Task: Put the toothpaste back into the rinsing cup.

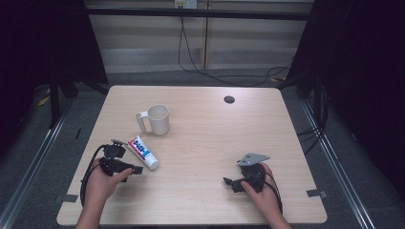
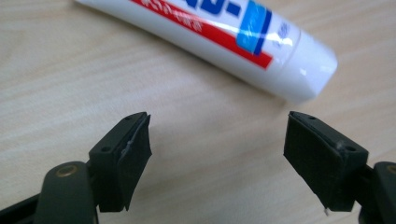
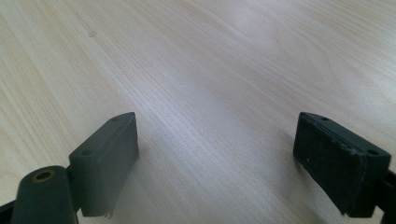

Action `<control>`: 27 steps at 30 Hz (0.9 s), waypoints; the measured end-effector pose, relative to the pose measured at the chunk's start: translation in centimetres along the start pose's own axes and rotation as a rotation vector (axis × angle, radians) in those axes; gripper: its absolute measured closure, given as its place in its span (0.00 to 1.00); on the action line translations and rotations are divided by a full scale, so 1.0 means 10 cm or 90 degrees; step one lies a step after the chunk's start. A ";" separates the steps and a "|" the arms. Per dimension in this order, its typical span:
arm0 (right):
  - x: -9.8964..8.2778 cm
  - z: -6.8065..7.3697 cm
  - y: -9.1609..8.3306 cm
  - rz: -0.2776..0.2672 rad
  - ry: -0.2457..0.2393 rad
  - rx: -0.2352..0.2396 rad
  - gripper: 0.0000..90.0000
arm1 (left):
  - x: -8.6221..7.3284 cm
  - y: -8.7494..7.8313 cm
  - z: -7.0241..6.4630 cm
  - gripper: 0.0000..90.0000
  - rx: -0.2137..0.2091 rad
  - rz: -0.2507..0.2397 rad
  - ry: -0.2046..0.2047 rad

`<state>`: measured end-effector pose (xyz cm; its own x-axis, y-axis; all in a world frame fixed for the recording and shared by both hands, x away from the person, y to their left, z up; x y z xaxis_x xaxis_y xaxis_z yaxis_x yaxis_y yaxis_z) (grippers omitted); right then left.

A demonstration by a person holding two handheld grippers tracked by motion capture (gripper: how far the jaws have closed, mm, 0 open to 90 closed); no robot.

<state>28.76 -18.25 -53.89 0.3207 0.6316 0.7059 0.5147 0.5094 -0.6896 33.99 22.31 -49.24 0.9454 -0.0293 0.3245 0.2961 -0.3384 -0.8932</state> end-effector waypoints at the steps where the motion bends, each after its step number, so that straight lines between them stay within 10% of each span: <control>1: 0.00 0.00 0.00 0.000 0.000 0.000 0.15 | 0.04 -0.01 0.00 0.25 0.003 -0.001 -0.008; 19: 0.00 0.00 0.00 0.000 0.002 0.000 0.15 | 0.52 0.01 -0.07 0.25 -0.005 0.014 -0.135; 27: 0.00 0.00 0.00 0.000 0.002 0.000 0.15 | 0.58 0.17 -0.13 0.23 0.016 0.021 -0.145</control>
<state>28.75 -18.23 -53.89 0.3229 0.6300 0.7063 0.5150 0.5091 -0.6896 39.85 20.36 -48.49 0.9599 0.1749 0.2192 0.2657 -0.3172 -0.9104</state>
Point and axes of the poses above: each handheld gripper's, and its own axes: y roughly forward along the jaws, x roughly out of its top, z roughly to its left, the point moved 4 cm from there along y, roughly forward along the jaws, and after that the axes turned 15 degrees about -y, right-handed, at the moved point
